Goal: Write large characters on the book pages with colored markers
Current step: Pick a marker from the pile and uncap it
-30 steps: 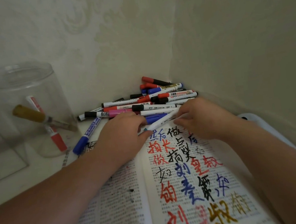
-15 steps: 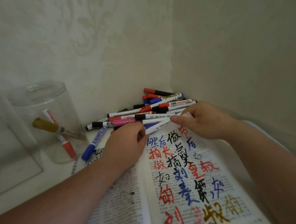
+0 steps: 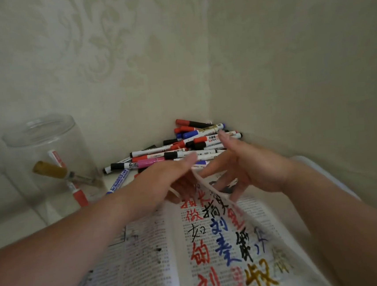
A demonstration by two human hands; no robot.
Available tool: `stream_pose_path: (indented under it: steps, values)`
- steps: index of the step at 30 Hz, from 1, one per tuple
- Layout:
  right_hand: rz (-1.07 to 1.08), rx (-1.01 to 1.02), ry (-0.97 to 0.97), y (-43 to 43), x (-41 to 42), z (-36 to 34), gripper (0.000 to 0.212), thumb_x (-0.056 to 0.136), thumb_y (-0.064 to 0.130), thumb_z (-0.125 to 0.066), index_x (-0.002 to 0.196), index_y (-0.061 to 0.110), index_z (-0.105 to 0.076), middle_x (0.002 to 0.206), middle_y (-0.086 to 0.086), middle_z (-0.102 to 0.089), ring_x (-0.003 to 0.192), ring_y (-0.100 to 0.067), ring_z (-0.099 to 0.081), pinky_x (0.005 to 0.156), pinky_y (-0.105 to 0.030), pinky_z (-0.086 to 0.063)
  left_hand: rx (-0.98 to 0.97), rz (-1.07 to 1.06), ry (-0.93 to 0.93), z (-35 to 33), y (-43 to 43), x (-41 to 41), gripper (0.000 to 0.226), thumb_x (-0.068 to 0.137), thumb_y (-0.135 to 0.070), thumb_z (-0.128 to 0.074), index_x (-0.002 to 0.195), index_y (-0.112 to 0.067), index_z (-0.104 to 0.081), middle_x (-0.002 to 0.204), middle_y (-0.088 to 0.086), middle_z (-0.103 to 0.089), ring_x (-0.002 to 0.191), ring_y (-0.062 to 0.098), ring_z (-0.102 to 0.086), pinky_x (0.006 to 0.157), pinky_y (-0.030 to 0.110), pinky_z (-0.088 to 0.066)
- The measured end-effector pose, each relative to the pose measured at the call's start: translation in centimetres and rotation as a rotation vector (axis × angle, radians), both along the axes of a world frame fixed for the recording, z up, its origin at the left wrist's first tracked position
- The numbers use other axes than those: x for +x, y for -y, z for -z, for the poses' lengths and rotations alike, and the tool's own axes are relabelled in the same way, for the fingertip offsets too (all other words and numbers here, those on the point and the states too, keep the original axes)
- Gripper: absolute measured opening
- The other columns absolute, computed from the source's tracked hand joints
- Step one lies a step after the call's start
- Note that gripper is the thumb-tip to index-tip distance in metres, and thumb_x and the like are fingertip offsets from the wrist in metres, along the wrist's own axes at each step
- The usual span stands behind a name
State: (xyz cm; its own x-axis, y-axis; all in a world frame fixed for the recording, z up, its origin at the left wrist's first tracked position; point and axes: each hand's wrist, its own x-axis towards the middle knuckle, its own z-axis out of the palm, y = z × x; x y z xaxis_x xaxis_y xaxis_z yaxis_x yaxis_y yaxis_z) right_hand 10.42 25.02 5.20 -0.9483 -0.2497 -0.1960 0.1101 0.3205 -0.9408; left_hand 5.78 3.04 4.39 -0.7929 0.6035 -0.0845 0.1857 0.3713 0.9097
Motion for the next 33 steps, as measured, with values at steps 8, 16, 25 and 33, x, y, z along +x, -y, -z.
stream_pose_path:
  steps: [8,16,25,33]
  values:
    - [-0.176,0.173,-0.282,2.9,0.1,1.3,0.028,0.092,0.039,-0.071,0.120,0.036,-0.074,0.143,0.025,-0.053,0.122,0.000,-0.059,0.096,-0.041,-0.058,-0.017,-0.243,0.437,-1.8,5.6,0.3,0.030,0.087,-0.012,-0.069,0.116,-0.006,-0.071,0.108,0.020,-0.075,0.103,0.039,-0.071,0.083,0.050,-0.061]
    - [-0.261,0.840,-0.383,3.8,-0.1,1.5,0.038,0.093,0.044,-0.069,0.131,0.037,-0.064,0.142,0.027,-0.050,0.130,0.007,-0.043,0.112,-0.017,-0.031,-0.402,-0.432,-0.093,-0.3,10.3,-0.4,0.014,0.091,-0.016,-0.072,0.101,-0.023,-0.077,0.097,-0.006,-0.077,0.078,0.006,-0.070,0.070,0.018,-0.055]
    - [-0.324,0.936,-0.238,3.5,0.3,0.6,0.038,0.093,0.049,-0.066,0.132,0.047,-0.062,0.148,0.041,-0.037,0.142,0.006,-0.032,0.124,-0.036,-0.024,-0.973,-0.343,-0.645,0.7,10.2,-1.0,0.039,0.098,-0.037,-0.060,0.067,-0.022,-0.041,0.068,-0.003,-0.046,0.068,0.017,-0.049,0.059,0.031,-0.033]
    - [-0.209,0.889,-0.279,3.1,-0.4,1.4,0.035,0.095,0.046,-0.066,0.130,0.048,-0.062,0.140,0.031,-0.052,0.129,0.003,-0.047,0.117,-0.032,-0.037,-0.953,-0.359,-0.910,1.4,12.0,1.3,0.038,0.086,-0.035,-0.071,0.113,-0.023,-0.047,0.101,0.001,-0.058,0.090,0.023,-0.062,0.066,0.034,-0.050]
